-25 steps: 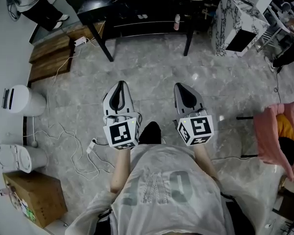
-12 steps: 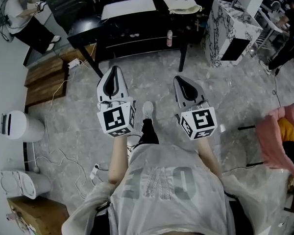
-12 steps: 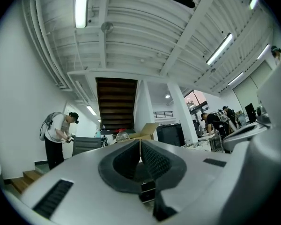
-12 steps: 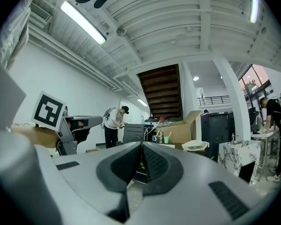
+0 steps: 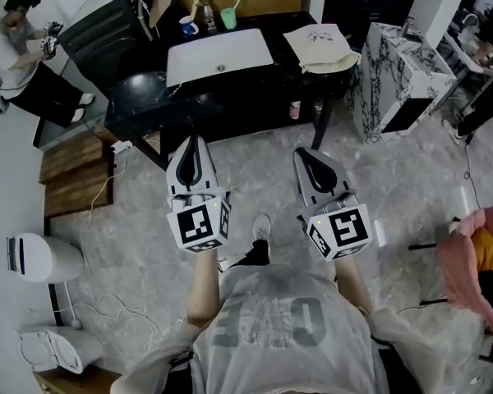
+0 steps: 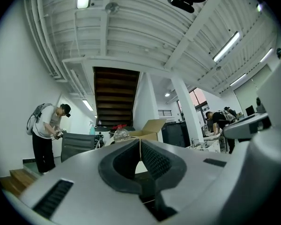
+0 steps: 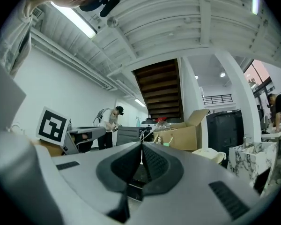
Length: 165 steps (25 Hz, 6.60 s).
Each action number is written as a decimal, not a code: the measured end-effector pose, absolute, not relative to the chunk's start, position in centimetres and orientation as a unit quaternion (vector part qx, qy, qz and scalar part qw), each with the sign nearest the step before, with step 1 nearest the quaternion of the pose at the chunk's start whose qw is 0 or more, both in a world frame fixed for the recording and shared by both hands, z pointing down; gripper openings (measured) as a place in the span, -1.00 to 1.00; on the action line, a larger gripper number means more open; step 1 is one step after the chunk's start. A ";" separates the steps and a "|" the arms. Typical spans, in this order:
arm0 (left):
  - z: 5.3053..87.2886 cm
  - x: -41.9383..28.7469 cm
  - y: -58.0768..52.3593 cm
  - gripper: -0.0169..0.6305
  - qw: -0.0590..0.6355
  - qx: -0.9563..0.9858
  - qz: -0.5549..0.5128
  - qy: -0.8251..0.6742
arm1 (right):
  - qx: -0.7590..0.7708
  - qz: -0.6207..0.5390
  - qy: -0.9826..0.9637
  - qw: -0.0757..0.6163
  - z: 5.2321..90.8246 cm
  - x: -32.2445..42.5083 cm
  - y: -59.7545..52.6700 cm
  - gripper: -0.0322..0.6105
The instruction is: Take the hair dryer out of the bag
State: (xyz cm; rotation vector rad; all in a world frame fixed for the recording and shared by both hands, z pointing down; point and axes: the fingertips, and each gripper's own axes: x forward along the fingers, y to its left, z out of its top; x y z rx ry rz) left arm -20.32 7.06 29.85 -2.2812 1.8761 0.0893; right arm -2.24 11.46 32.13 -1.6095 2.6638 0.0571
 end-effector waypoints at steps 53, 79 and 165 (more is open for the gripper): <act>31.9 -21.0 -15.9 0.00 0.040 -0.754 0.053 0.654 | -0.502 -0.039 0.864 -0.011 35.9 -3.8 -17.3 0.12; 32.8 3.5 -18.5 0.00 0.002 -0.927 0.042 0.372 | -0.744 -0.035 0.666 -0.042 37.2 19.0 -9.8 0.11; 46.1 17.5 -26.6 -0.10 -0.112 -0.943 -0.192 0.247 | -0.421 0.221 0.710 -0.520 41.1 16.5 -28.0 -0.77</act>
